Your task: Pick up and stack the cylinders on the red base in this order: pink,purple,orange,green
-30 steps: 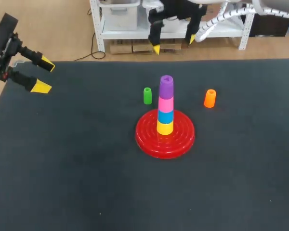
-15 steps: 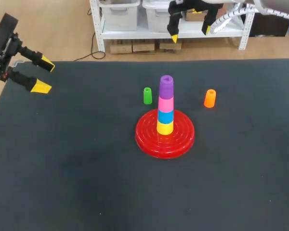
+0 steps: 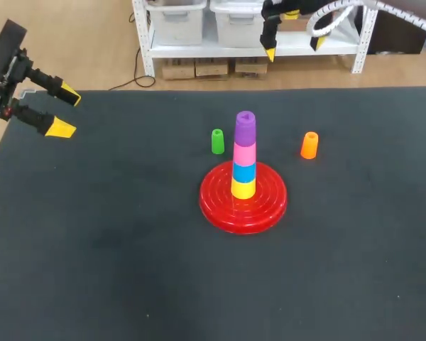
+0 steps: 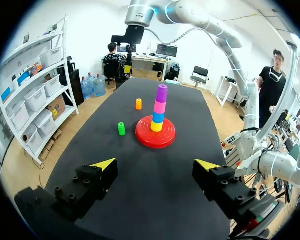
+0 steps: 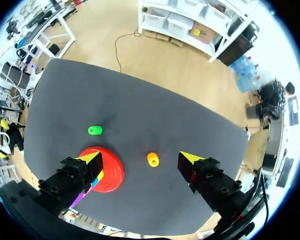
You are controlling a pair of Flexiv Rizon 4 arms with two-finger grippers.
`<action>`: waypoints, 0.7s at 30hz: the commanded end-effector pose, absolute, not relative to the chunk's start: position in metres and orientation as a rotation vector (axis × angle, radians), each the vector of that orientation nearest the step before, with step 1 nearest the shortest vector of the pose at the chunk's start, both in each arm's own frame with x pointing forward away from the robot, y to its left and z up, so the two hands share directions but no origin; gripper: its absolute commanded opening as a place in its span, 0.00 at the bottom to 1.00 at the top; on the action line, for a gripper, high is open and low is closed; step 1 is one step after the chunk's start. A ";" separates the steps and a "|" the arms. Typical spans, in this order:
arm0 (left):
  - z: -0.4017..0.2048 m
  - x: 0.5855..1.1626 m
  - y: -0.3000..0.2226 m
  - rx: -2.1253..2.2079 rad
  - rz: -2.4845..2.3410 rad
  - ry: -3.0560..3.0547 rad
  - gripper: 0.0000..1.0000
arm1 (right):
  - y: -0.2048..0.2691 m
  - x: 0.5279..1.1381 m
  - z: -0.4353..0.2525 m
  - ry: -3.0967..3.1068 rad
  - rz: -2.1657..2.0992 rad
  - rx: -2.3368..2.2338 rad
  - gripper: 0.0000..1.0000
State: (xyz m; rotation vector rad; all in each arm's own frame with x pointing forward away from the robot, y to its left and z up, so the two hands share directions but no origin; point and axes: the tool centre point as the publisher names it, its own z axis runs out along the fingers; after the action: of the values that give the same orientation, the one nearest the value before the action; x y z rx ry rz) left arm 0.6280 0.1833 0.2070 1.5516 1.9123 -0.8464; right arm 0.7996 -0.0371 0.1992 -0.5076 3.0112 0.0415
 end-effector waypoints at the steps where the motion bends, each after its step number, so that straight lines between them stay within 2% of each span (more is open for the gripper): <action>1: 0.206 0.628 0.184 1.551 -0.845 1.908 1.00 | -0.042 0.792 0.196 3.031 0.035 -0.439 1.00; 13: 0.206 0.628 0.184 1.551 -0.845 1.908 1.00 | -0.029 0.750 0.169 3.037 -0.110 -0.250 1.00; 21: 0.206 0.628 0.184 1.551 -0.845 1.908 1.00 | -0.037 0.743 0.141 3.110 -0.103 -0.061 1.00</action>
State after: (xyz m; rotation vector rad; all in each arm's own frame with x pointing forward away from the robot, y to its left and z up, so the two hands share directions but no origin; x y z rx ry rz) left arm 0.6280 0.1833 0.2070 1.5516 1.9124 -0.8463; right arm 0.7470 -0.0284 0.1481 -0.0794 3.1396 -0.1371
